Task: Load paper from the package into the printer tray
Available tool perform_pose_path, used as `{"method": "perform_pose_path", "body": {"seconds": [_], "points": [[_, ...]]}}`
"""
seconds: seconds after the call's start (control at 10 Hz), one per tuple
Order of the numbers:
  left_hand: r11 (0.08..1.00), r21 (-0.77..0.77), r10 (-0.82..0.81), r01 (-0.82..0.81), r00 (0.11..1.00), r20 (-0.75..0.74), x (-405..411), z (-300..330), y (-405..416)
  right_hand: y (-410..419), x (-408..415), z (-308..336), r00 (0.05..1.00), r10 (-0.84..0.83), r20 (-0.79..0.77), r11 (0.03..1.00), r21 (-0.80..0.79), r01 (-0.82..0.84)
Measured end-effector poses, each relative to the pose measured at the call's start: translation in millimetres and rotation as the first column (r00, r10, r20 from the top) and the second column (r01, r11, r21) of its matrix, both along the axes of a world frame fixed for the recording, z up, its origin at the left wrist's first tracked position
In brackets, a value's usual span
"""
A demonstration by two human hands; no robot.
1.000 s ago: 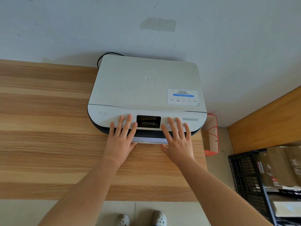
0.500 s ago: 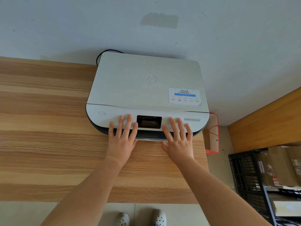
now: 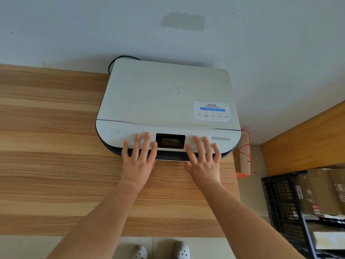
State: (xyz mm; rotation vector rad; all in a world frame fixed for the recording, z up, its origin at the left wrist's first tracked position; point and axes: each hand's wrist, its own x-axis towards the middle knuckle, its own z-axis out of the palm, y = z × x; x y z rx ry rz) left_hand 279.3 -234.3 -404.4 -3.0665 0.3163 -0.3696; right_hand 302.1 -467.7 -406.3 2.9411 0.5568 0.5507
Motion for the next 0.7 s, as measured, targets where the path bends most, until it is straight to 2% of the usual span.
{"method": "perform_pose_path", "body": {"seconds": [0.2, 0.3, 0.5, 0.6, 0.7], "points": [[0.999, 0.040, 0.004, -0.004, 1.000, 0.002, 1, -3, 1, 3, -1, 2, 1.000, -0.026, -0.013, 0.999, -0.037, 0.026], [0.998, 0.061, 0.022, -0.019, 0.998, -0.061, 1, 2, -1, 7, -2, 11, 0.992, -0.053, -0.119, 0.997, -0.069, 0.045], [1.000, 0.021, 0.027, -0.022, 0.960, -0.278, -12, 41, -1, 12, -18, 49, 0.924, -0.079, -0.375, 0.997, -0.042, 0.068], [1.000, -0.002, 0.012, -0.014, 0.935, -0.355, -21, 68, 5, 10, -29, 79, 0.860, -0.085, -0.503, 0.995, -0.004, 0.096], [0.992, -0.116, -0.023, -0.041, 0.863, -0.505, -41, 92, 2, 10, -53, 103, 0.805, -0.065, -0.590, 0.983, 0.100, 0.152]]}}
